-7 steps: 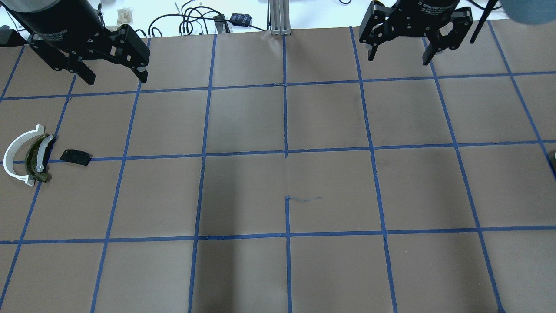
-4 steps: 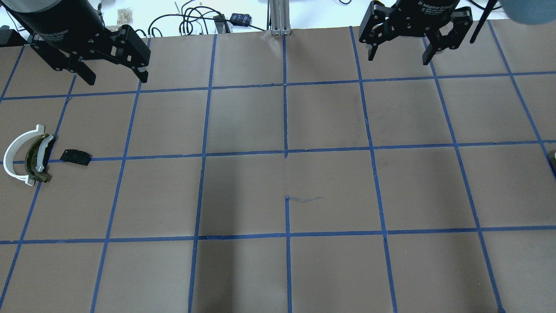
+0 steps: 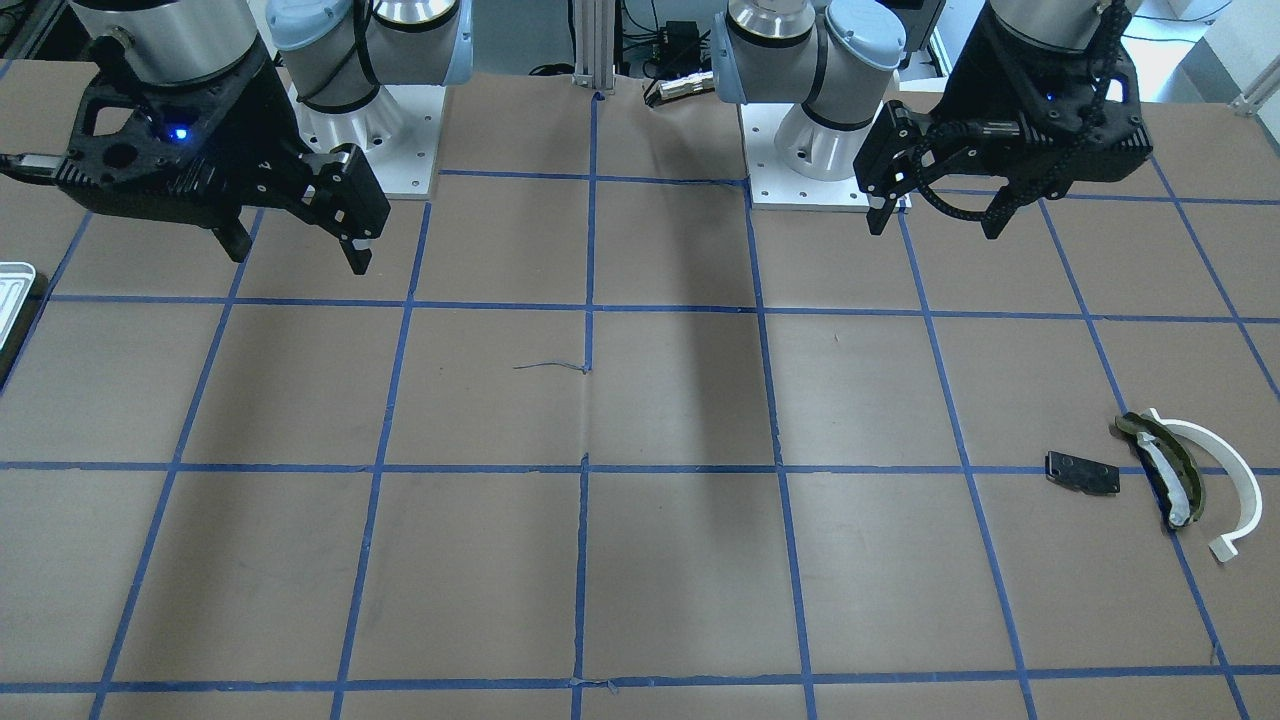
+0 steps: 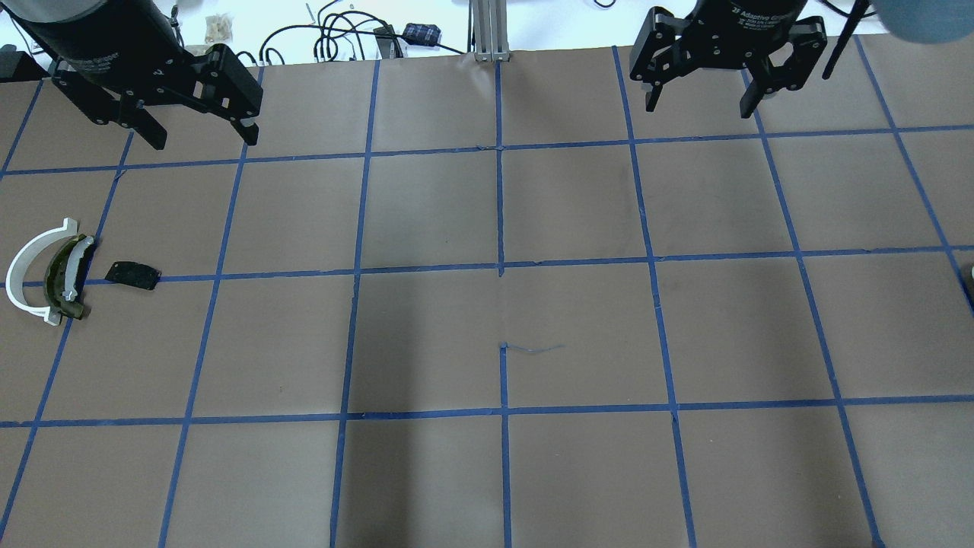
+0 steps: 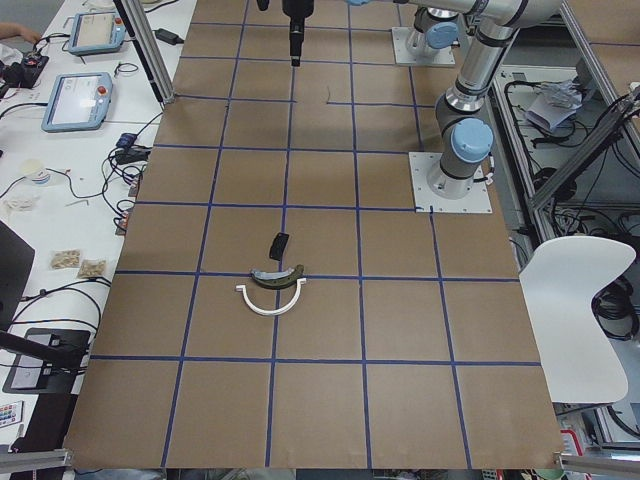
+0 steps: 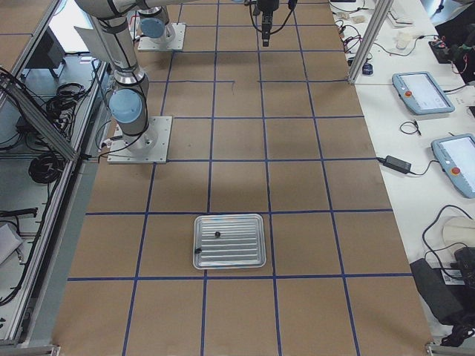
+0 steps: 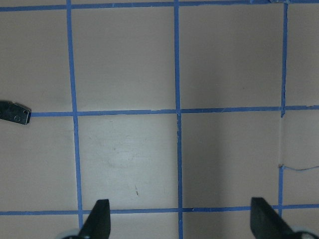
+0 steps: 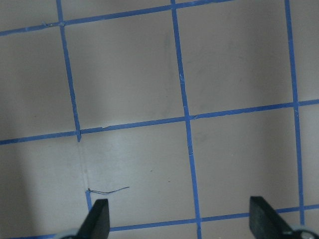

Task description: Place bearing gear from tray to pile

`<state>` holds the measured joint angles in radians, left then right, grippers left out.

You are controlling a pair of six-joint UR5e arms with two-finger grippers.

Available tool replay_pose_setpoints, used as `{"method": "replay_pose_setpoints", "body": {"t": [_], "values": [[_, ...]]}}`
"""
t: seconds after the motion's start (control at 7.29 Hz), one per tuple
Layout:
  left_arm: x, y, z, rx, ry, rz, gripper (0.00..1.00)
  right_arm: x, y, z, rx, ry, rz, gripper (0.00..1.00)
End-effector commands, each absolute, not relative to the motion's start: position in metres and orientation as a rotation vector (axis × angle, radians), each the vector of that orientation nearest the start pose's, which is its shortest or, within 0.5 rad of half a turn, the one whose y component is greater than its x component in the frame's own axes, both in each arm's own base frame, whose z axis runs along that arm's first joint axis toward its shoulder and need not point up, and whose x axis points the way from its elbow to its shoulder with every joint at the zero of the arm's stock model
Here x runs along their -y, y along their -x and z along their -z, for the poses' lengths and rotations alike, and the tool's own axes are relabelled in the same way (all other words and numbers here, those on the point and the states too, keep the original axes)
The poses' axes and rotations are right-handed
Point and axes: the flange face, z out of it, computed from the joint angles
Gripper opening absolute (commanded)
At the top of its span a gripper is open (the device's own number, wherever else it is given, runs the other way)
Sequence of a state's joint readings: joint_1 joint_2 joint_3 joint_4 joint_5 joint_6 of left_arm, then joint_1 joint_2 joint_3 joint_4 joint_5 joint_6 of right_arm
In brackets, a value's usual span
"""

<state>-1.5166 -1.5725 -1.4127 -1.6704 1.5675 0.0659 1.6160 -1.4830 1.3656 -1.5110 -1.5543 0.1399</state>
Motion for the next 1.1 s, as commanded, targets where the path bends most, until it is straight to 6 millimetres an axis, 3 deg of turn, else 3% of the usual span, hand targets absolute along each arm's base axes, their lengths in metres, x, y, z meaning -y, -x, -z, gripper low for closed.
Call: {"method": "replay_pose_setpoints", "body": {"t": [0.0,0.27,0.41,0.55,0.69,0.82,0.96], "values": [[0.498,0.107,-0.557,-3.14,-0.019,0.094,1.0,0.534,-0.091,-0.532,-3.188,0.221,-0.014,1.0],[0.498,0.108,-0.556,-3.141,-0.022,0.092,1.0,0.534,0.057,-0.534,-3.178,0.508,-0.076,1.0],[0.499,0.107,-0.555,-3.141,-0.02,0.089,1.0,0.521,0.134,-0.521,-3.128,0.591,-0.12,1.0],[0.499,0.107,-0.556,-3.141,-0.019,0.092,1.0,0.5,0.204,-0.495,-3.066,0.66,-0.17,1.0],[0.5,0.108,-0.555,-3.142,-0.019,0.089,1.0,0.473,0.258,-0.469,-3.051,0.63,-0.19,1.0],[0.501,0.109,-0.553,-3.144,-0.022,0.082,1.0,0.456,0.313,-0.428,-3.078,0.712,-0.145,1.0],[0.5,0.109,-0.553,-3.139,-0.024,0.082,1.0,0.431,0.376,-0.366,-3.036,0.884,-0.129,1.0]]}}
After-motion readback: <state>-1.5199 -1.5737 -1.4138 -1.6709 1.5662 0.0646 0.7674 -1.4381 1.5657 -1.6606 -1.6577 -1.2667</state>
